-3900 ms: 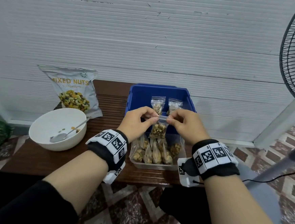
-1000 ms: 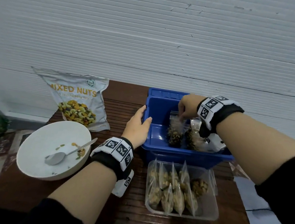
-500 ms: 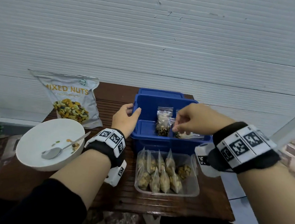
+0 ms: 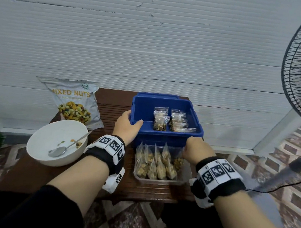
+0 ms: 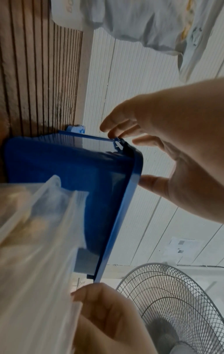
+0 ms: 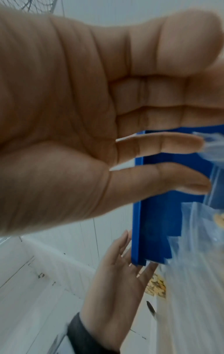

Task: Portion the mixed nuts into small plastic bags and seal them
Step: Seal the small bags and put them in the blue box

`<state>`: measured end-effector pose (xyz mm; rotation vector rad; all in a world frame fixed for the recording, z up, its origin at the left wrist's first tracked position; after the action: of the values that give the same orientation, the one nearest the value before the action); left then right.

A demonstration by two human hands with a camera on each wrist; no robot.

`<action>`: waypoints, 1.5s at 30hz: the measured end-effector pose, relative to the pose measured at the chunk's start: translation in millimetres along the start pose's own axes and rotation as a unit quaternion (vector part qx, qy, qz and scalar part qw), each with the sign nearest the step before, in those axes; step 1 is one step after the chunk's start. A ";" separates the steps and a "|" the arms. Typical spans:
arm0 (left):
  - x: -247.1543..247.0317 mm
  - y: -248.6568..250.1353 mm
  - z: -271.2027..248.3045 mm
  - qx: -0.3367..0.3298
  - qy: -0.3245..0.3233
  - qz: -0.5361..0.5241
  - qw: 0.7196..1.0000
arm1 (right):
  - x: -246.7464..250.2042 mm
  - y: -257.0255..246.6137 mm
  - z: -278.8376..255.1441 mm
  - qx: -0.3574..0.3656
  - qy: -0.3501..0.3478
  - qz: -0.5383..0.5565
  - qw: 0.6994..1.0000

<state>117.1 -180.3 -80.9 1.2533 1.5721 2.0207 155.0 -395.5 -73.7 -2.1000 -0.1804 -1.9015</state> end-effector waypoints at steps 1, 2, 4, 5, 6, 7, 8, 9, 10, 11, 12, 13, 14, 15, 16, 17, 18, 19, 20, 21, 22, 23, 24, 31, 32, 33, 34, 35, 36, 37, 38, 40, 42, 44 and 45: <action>-0.3 -1.2 -1.9 -0.002 -0.003 0.003 1.000 | -1.6 -1.7 -2.3 -0.004 0.011 0.008 1.000; -1.0 -3.3 -3.8 -0.002 -0.006 0.010 1.000 | -3.1 -3.5 -4.3 -0.008 0.019 0.017 1.000; -2.9 -7.1 -7.9 -0.001 -0.013 0.024 1.000 | -4.3 -6.8 -9.2 -0.011 0.031 0.032 0.999; -4.2 -8.8 -9.3 -0.005 -0.013 0.034 0.999 | -4.4 -7.8 -11.1 -0.012 0.037 0.040 0.998; -5.1 -9.3 -11.3 -0.015 -0.008 0.051 0.999 | -3.9 -8.1 -12.5 -0.012 0.044 0.051 0.998; -5.5 -8.7 -13.9 -0.033 0.003 0.075 0.997 | -2.4 -8.1 -13.2 -0.011 0.051 0.065 0.997; -5.1 -7.1 -17.0 -0.058 0.018 0.097 0.993 | 0.5 -7.7 -13.1 -0.008 0.058 0.080 0.995; -4.2 -4.3 -20.8 -0.087 0.035 0.109 0.990 | 4.9 -7.2 -12.8 -0.001 0.064 0.099 0.993; -3.1 -0.1 -25.3 -0.113 0.049 0.105 0.987 | 10.5 -6.6 -11.9 0.010 0.067 0.120 0.990; -2.3 4.7 -29.7 -0.140 0.056 0.090 0.984 | 17.1 -6.2 -10.8 0.026 0.072 0.144 0.987; -2.5 9.0 -33.2 -0.169 0.054 0.067 0.982 | 23.9 -5.8 -9.7 0.044 0.079 0.173 0.981; -4.2 13.3 -35.7 -0.198 0.038 0.046 0.978 | 30.6 -5.6 -9.0 0.060 0.090 0.210 0.972; -6.7 16.9 -37.9 -0.222 0.012 0.029 0.975 | 35.8 -5.6 -8.2 0.072 0.102 0.251 0.960; -9.9 19.4 -39.6 -0.237 -0.019 0.018 0.971 | 38.9 -5.8 -7.2 0.079 0.112 0.292 0.947; -13.2 21.6 -41.6 -0.247 -0.044 0.014 0.968 | 39.9 -6.5 -6.5 0.084 0.120 0.330 0.933; -16.3 23.3 -42.8 -0.248 -0.058 0.010 0.967 | 39.1 -8.0 -5.7 0.089 0.125 0.363 0.919; -18.7 24.1 -43.4 -0.242 -0.064 0.003 0.968 | 36.2 -9.5 -4.5 0.095 0.130 0.389 0.907; -20.2 24.9 -43.5 -0.232 -0.064 -0.006 0.971 | 32.9 -10.9 -2.8 0.102 0.136 0.408 0.897; -21.1 25.1 -43.5 -0.221 -0.061 -0.015 0.973 | 29.5 -11.8 -1.0 0.104 0.142 0.421 0.890; -20.8 25.7 -44.0 -0.213 -0.056 -0.023 0.975 | 26.7 -12.4 0.3 0.104 0.147 0.432 0.884; -19.7 26.4 -44.5 -0.209 -0.049 -0.028 0.976 | 24.3 -12.2 1.5 0.102 0.149 0.439 0.880; -18.5 26.7 -44.7 -0.206 -0.043 -0.033 0.977 | 22.8 -11.8 2.4 0.102 0.149 0.444 0.878; -17.2 26.6 -44.8 -0.206 -0.041 -0.037 0.977 | 21.4 -11.1 3.2 0.101 0.148 0.446 0.877; -13.7 21.9 -45.8 -0.199 -0.053 -0.074 0.976 | 16.2 -4.5 5.8 0.080 0.159 0.481 0.859; -13.1 21.7 -45.7 -0.198 -0.047 -0.081 0.976 | 16.1 -5.1 5.8 0.084 0.158 0.481 0.858; -12.7 22.2 -46.0 -0.197 -0.044 -0.084 0.976 | 15.8 -5.8 5.9 0.088 0.155 0.481 0.858; -12.7 23.0 -46.5 -0.196 -0.042 -0.086 0.976 | 15.3 -6.4 5.8 0.091 0.151 0.482 0.858; -12.7 23.6 -47.0 -0.194 -0.041 -0.087 0.976 | 14.6 -6.7 5.6 0.095 0.147 0.484 0.857; -12.9 24.0 -47.3 -0.192 -0.040 -0.089 0.977 | 13.8 -7.2 5.2 0.098 0.144 0.485 0.857; -13.1 24.3 -47.5 -0.189 -0.040 -0.089 0.977 | 13.0 -7.7 4.8 0.101 0.140 0.486 0.857; -13.4 24.4 -47.5 -0.187 -0.042 -0.089 0.977 | 12.5 -8.7 3.9 0.102 0.135 0.488 0.856; -14.3 25.3 -48.2 -0.187 -0.051 -0.088 0.977 | 11.7 -11.3 2.2 0.103 0.126 0.500 0.851; -15.0 26.1 -49.2 -0.189 -0.061 -0.089 0.976 | 12.4 -14.1 0.5 0.102 0.133 0.503 0.848; -14.5 26.7 -49.5 -0.190 -0.067 -0.089 0.976 | 13.5 -15.6 -0.4 0.102 0.144 0.503 0.846; -13.7 27.2 -49.5 -0.193 -0.068 -0.085 0.975 | 14.3 -16.2 -0.8 0.106 0.147 0.502 0.846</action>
<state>94.3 -231.1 -64.0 1.0429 1.1129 1.9620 151.1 -382.0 -57.3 -1.2730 0.6299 -1.3872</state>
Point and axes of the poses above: each hand's wrist, its own z-axis towards the middle knuckle, its own x-axis out of the back of the hand, y = z × x, the point moved 3 cm from there along z, towards the middle knuckle, and after that the axes turned 11 degrees about y, right-handed, at the moved point
